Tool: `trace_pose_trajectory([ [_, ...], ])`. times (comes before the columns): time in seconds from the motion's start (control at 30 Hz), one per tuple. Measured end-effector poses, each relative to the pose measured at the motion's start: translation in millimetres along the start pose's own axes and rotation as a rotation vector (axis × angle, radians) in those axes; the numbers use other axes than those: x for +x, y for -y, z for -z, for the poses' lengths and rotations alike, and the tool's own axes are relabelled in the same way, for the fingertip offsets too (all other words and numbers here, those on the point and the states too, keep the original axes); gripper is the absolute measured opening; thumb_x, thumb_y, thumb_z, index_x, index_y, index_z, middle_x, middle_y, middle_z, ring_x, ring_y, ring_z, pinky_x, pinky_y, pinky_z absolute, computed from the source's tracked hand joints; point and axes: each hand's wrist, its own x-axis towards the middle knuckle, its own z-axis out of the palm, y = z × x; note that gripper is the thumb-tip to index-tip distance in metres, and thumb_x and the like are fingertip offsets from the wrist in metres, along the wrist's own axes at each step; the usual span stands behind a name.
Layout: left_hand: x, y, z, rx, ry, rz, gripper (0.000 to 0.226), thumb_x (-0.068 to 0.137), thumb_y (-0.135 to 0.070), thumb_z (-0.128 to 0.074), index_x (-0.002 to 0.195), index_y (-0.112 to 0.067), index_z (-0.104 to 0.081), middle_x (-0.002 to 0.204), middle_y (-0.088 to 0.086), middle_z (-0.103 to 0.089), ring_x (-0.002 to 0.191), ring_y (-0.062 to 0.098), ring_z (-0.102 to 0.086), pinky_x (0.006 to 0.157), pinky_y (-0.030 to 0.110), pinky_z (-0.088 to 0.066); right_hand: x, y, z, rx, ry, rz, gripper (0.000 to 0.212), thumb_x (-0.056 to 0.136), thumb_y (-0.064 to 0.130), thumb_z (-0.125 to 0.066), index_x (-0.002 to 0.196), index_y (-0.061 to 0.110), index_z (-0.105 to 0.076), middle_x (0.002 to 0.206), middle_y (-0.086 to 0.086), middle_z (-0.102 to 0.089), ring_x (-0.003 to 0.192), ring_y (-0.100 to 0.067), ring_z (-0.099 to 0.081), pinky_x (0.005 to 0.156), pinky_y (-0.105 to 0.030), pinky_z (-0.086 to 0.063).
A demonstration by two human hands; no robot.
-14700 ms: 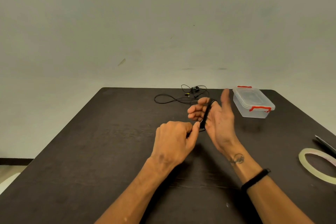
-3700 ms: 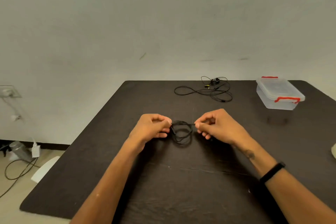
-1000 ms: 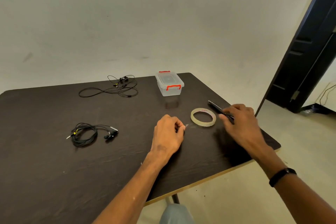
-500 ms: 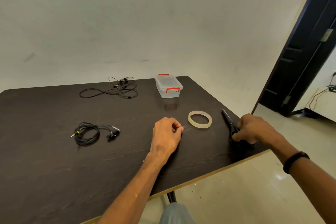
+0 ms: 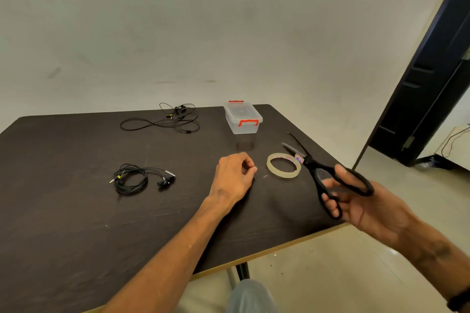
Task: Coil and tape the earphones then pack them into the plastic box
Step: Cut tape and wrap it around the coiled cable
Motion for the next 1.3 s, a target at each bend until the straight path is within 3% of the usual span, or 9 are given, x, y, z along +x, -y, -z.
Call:
trace_pose_trajectory([
  [0.1, 0, 4, 6, -0.005, -0.028, -0.003, 0.004, 0.093, -0.026, -0.076, 0.093, -0.023, -0.073, 0.086, -0.012, -0.071, 0.078, 0.004, -0.066, 0.078, 0.026, -0.06, -2, -3, -22, -0.025, 0.029, -0.122, 0.051, 0.079, 0.052, -0.076, 0.091, 0.002, -0.072, 0.086, -0.022, -0.063, 0.063, -0.026, -0.06, 0.054, -0.032, -0.057],
  [0.3, -3, 14, 13, 0.017, -0.066, -0.002, 0.005, 0.092, -0.023, -0.077, 0.089, -0.021, -0.074, 0.082, -0.012, -0.071, 0.073, 0.006, -0.066, 0.08, 0.031, -0.06, 6, -3, -43, -0.037, 0.058, -0.304, 0.061, 0.075, 0.057, -0.078, 0.096, 0.001, -0.067, 0.085, -0.022, -0.063, 0.061, -0.025, -0.058, 0.052, -0.03, -0.055],
  [0.67, -5, 15, 14, 0.037, -0.066, -0.037, 0.004, 0.093, -0.021, -0.076, 0.09, -0.019, -0.074, 0.082, -0.011, -0.071, 0.073, 0.004, -0.064, 0.076, 0.022, -0.056, 30, -8, -59, 0.034, 0.026, -0.281, 0.066, 0.072, 0.052, -0.084, 0.108, 0.001, -0.063, 0.086, -0.02, -0.065, 0.059, -0.023, -0.061, 0.05, -0.028, -0.059],
  [0.97, -4, 17, 12, 0.033, -0.061, -0.01, 0.003, 0.093, -0.023, -0.077, 0.09, -0.021, -0.075, 0.083, -0.012, -0.071, 0.074, 0.003, -0.064, 0.075, 0.022, -0.057, 25, -14, -59, -0.037, -0.001, -0.212, 0.047, 0.076, 0.034, -0.087, 0.103, 0.003, -0.065, 0.08, -0.018, -0.066, 0.057, -0.019, -0.061, 0.048, -0.024, -0.057],
  [1.17, 4, 24, 11, -0.074, -0.169, 0.145, 0.01, 0.091, -0.025, -0.078, 0.083, -0.022, -0.073, 0.076, -0.011, -0.072, 0.069, 0.003, -0.067, 0.078, 0.029, -0.062, 23, -11, -46, -0.292, 0.019, -0.15, 0.055, 0.073, 0.028, -0.086, 0.108, -0.011, -0.072, 0.077, -0.018, -0.067, 0.055, -0.018, -0.059, 0.047, -0.024, -0.054],
  [1.3, 17, 31, 10, -0.213, -0.193, 0.271, 0.016, 0.087, -0.037, -0.082, 0.087, -0.025, -0.073, 0.075, -0.007, -0.074, 0.07, 0.012, -0.073, 0.078, 0.042, -0.065, 21, -7, -35, -0.747, 0.022, -0.032, 0.049, 0.07, 0.034, -0.09, 0.098, -0.003, -0.073, 0.072, -0.022, -0.072, 0.056, -0.025, -0.062, 0.053, -0.029, -0.053],
])
